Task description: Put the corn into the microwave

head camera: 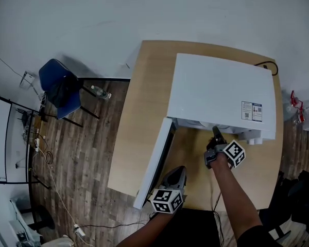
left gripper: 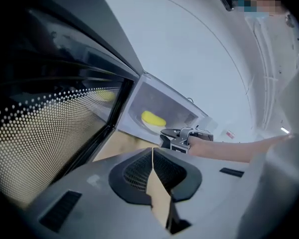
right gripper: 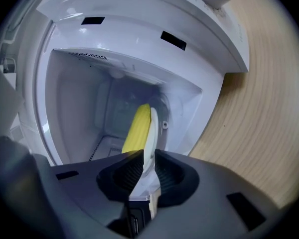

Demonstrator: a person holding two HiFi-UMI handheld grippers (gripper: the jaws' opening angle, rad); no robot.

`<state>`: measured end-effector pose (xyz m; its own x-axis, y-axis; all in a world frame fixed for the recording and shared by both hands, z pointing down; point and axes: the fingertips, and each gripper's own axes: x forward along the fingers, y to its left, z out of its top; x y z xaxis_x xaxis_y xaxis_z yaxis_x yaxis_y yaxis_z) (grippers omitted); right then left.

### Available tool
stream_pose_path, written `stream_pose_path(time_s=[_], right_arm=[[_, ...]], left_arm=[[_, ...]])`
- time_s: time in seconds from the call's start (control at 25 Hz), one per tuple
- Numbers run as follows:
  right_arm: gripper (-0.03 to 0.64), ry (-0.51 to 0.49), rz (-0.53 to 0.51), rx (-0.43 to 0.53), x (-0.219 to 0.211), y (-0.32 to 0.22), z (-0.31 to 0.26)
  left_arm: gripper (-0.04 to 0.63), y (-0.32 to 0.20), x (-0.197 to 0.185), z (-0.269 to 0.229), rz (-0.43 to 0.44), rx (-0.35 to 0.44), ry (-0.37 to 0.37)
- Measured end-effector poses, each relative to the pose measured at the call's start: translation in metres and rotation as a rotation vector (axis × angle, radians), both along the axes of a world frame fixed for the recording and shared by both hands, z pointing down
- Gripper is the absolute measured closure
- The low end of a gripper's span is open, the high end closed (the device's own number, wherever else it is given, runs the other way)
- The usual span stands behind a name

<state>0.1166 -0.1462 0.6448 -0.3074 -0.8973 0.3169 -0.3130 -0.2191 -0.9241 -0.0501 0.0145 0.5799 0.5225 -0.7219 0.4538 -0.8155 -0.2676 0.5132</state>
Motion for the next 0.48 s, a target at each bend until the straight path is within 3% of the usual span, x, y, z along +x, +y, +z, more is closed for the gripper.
stream_pose_path(time_s=[0.2,0.28,0.4,0.48], right_arm=[[0.480,0.024,0.039,-0.019,0.009,0.018,0.001],[0.482,0.080,0.027,-0.010,0.010,0.025,-0.005],[0.511,0.282,-0.067,0.045,0.008,0.033,-0.025],[0.526,0.501,-0.186,0.104,0.003,0.038,-0.041]], left_arm=[[0.581,0.003,-0.014,-0.007,-0.031,0.009,0.010],[0.581,0.006,-0.018,-0.008,-0.039,0.011,0.013],[0.581,0.010,-0.019,-0.011,-0.041,0.017,0.019],[0.581,0.014,-0.018,-0.015,-0.039,0.027,0.025]])
